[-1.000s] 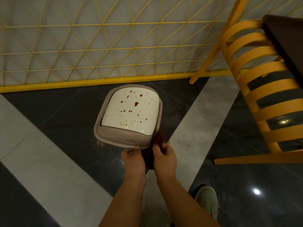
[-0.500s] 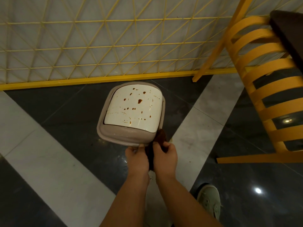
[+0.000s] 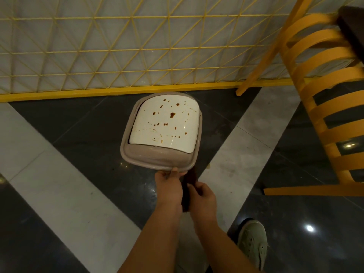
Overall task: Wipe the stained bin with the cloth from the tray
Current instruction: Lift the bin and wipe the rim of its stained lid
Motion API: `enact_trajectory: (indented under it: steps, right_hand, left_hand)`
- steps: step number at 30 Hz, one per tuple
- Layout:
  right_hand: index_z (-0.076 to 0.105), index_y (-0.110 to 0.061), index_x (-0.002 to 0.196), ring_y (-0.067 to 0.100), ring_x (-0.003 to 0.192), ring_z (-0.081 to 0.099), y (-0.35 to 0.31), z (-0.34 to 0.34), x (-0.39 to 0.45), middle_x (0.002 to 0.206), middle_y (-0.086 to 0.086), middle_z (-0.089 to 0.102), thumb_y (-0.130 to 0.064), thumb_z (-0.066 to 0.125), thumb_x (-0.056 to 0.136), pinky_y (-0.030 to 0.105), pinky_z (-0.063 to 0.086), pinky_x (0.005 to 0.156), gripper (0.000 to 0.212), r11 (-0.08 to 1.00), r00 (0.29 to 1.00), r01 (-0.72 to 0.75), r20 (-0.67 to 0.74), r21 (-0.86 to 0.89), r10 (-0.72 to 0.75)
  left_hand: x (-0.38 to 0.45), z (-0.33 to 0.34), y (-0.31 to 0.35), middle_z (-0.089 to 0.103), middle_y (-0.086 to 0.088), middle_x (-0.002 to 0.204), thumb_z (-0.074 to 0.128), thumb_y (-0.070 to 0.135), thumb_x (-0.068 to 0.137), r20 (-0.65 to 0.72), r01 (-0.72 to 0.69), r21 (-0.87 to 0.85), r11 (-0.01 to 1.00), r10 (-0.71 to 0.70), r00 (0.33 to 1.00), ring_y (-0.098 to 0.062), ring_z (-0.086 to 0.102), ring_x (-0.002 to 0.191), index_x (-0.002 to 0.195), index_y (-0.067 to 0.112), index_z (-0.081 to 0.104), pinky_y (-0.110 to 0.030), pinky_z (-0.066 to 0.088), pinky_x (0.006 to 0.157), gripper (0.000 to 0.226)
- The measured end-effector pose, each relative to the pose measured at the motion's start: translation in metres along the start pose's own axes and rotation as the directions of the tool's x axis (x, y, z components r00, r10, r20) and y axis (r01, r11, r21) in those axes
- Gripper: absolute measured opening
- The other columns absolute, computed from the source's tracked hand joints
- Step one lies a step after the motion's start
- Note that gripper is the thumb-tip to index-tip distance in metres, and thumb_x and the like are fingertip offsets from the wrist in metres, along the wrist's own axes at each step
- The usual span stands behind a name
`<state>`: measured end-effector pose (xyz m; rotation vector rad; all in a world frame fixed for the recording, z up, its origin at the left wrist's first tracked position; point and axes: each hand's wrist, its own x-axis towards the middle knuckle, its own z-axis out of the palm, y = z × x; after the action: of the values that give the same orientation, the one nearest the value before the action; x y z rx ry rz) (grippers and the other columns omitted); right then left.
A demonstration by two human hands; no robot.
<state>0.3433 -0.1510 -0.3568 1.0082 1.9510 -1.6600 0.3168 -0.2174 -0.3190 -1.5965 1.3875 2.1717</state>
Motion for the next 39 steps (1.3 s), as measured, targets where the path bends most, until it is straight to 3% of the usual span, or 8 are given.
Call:
enact_trajectory:
  steps: [4,9,13,21,24,27,35,39]
  right_hand:
    - [0.063,-0.022,0.107,0.013,0.094,0.066,-0.019,-0.02,0.0,0.102,-0.003,0.068,-0.022,0.058,0.094,0.038,0.057,0.084,0.014,0.981,0.967,0.185,-0.191,0.063,-0.17]
    - [0.064,-0.023,0.116,0.003,0.098,0.06,-0.059,-0.004,-0.003,0.107,-0.005,0.064,-0.022,0.059,0.093,0.023,0.052,0.087,0.023,0.885,0.881,0.462,-0.088,-0.047,-0.465]
    - [0.065,-0.028,0.116,0.01,0.098,0.062,-0.083,0.002,0.022,0.109,-0.005,0.066,-0.029,0.056,0.094,0.035,0.053,0.092,0.023,0.942,0.93,0.331,-0.147,-0.06,-0.336]
    - [0.062,-0.031,0.091,0.006,0.089,0.062,-0.035,0.0,-0.034,0.091,-0.007,0.066,-0.017,0.062,0.091,0.022,0.051,0.077,0.014,0.89,0.89,0.452,-0.039,-0.062,-0.455]
    - [0.066,-0.024,0.102,0.006,0.093,0.061,-0.047,0.001,-0.016,0.098,-0.003,0.066,-0.017,0.06,0.092,0.024,0.052,0.083,0.013,0.865,0.857,0.499,-0.117,-0.059,-0.502]
    - [0.065,-0.019,0.117,0.007,0.095,0.059,-0.07,-0.001,0.013,0.108,-0.001,0.065,-0.021,0.054,0.096,0.024,0.049,0.088,0.024,0.862,0.857,0.473,-0.134,-0.181,-0.498]
    - [0.064,-0.022,0.122,0.01,0.096,0.058,-0.033,-0.022,0.006,0.111,-0.004,0.059,-0.019,0.054,0.095,0.024,0.05,0.09,0.028,0.612,0.804,0.573,0.229,-0.545,-0.548]
    - [0.065,-0.027,0.116,0.012,0.093,0.064,-0.007,-0.023,0.001,0.109,-0.004,0.065,-0.031,0.056,0.095,0.036,0.057,0.084,0.024,0.86,0.942,0.336,0.119,-0.385,-0.315]
  left_hand:
    - [0.0,0.001,0.001,0.062,-0.006,0.121,0.058,0.018,0.093,0.025,-0.045,0.003,0.999,0.045,0.999,-0.025,0.056,0.116,0.127,0.013,0.05,-0.049,0.04,0.107,0.036]
    - [0.015,-0.002,-0.015,0.066,-0.01,0.123,0.06,0.024,0.085,0.061,-0.021,0.013,1.0,0.02,0.998,-0.03,0.064,0.109,0.127,0.019,0.055,-0.052,0.05,0.096,0.043]
    - [0.004,-0.004,-0.004,0.061,-0.006,0.128,0.06,0.025,0.087,0.067,-0.011,0.038,0.999,0.009,0.998,-0.029,0.059,0.116,0.133,0.021,0.049,-0.052,0.044,0.103,0.048]
    - [-0.003,-0.001,0.003,0.064,-0.014,0.11,0.051,0.01,0.095,0.038,-0.008,0.121,0.993,0.003,0.999,-0.03,0.063,0.102,0.116,0.016,0.049,-0.048,0.051,0.094,0.023]
    - [-0.001,-0.002,0.002,0.062,-0.012,0.114,0.048,0.008,0.097,0.026,-0.052,0.125,0.991,0.049,0.998,-0.024,0.061,0.1,0.121,0.01,0.047,-0.036,0.051,0.084,0.024]
    - [-0.002,-0.001,0.002,0.061,-0.011,0.124,0.051,0.01,0.095,0.043,-0.045,0.138,0.989,0.04,0.998,-0.027,0.059,0.112,0.13,0.012,0.049,-0.046,0.046,0.101,0.035]
    - [0.007,-0.016,0.013,0.061,-0.013,0.119,0.053,0.008,0.095,-0.095,-0.093,0.074,0.993,0.1,0.99,-0.026,0.058,0.109,0.126,0.012,0.047,-0.041,0.045,0.1,0.032]
    - [0.007,-0.03,0.018,0.061,-0.008,0.118,0.06,0.014,0.094,-0.195,-0.109,-0.039,0.993,0.1,0.976,-0.02,0.06,0.103,0.131,0.017,0.046,-0.037,0.048,0.098,0.04]
